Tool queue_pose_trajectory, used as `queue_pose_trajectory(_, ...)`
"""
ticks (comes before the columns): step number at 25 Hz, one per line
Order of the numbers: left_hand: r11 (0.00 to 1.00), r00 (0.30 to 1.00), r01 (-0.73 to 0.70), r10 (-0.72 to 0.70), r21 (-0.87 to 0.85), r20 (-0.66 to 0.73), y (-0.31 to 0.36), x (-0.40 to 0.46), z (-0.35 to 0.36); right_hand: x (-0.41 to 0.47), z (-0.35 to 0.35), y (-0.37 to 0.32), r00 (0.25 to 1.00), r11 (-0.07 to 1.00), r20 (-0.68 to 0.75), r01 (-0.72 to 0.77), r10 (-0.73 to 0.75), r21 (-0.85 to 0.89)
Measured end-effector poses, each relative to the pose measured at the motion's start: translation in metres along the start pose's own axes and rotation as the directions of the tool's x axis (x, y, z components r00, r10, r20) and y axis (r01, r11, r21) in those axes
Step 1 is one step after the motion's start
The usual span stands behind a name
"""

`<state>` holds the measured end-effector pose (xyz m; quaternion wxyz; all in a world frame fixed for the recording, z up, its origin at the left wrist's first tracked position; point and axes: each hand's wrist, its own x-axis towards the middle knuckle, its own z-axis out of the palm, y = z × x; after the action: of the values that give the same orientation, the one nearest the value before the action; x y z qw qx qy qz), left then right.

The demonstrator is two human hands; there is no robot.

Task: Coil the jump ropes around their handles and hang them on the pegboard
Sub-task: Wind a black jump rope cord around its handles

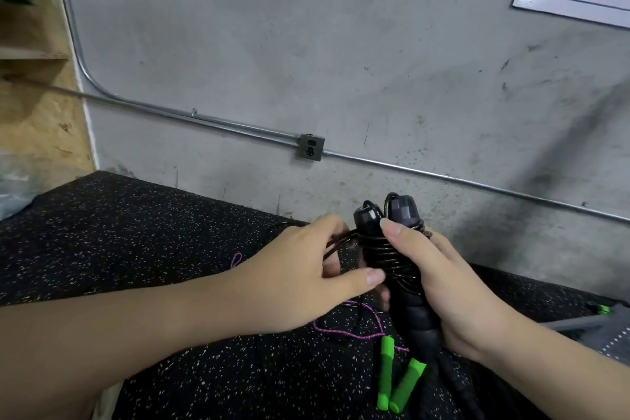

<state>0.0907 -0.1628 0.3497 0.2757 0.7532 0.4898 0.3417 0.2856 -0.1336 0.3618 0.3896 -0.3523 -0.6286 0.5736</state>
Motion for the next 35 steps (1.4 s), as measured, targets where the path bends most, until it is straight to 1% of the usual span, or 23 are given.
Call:
queue_pose_trajectory(3, 0.998, 0.998, -0.028, 0.025, -0.059, -0.053, 0.003, -0.002, -0.006, 0.004, -0.007, 0.001, 0.998, 0.996, -0.019, -0.062, 0.063, 0.062)
queue_pose_trajectory(5, 0.995, 0.991, -0.088, 0.084, -0.037, -0.101, 0.003, -0.001, -0.011, 0.007, -0.012, 0.002, 0.993, 0.981, -0.015, -0.11, 0.114, 0.162)
queue_pose_trajectory(7, 0.988, 0.983, -0.154, 0.154, 0.007, -0.104, 0.004, 0.0, -0.012, 0.008, -0.015, 0.002, 0.989, 0.965, 0.016, -0.149, 0.149, 0.214)
queue_pose_trajectory(10, 0.975, 0.97, -0.212, 0.218, 0.063, -0.111, 0.002, 0.0, -0.012, 0.007, -0.016, 0.007, 0.982, 0.962, 0.075, -0.185, 0.173, 0.201)
queue_pose_trajectory(13, 0.958, 0.937, -0.241, 0.272, 0.158, -0.22, -0.002, 0.002, -0.011, 0.004, -0.012, 0.01, 0.972, 0.952, 0.121, -0.225, 0.203, 0.208)
queue_pose_trajectory(15, 0.952, 0.912, -0.265, 0.299, 0.154, -0.282, -0.005, 0.003, -0.01, 0.002, -0.007, 0.01, 0.965, 0.937, 0.138, -0.253, 0.225, 0.24)
queue_pose_trajectory(19, 0.944, 0.875, -0.309, 0.329, 0.114, -0.355, -0.005, 0.005, -0.003, 0.0, -0.002, 0.008, 0.956, 0.92, 0.148, -0.286, 0.253, 0.269)
queue_pose_trajectory(22, 0.949, 0.877, -0.308, 0.308, 0.062, -0.37, -0.003, 0.004, -0.002, 0.001, -0.003, 0.01, 0.954, 0.912, 0.146, -0.295, 0.263, 0.284)
queue_pose_trajectory(27, 0.914, 0.839, -0.361, 0.404, 0.184, -0.365, -0.003, 0.004, 0.003, 0.002, -0.004, 0.013, 0.953, 0.916, 0.162, -0.294, 0.257, 0.274)
queue_pose_trajectory(33, 0.918, 0.826, -0.324, 0.393, 0.229, -0.405, -0.003, 0.005, 0.003, 0.004, -0.007, 0.013, 0.969, 0.941, 0.109, -0.244, 0.223, 0.236)
queue_pose_trajectory(35, 0.898, 0.809, -0.33, 0.428, 0.291, -0.402, -0.003, 0.006, 0.002, 0.005, -0.008, 0.013, 0.977, 0.956, 0.096, -0.206, 0.19, 0.207)
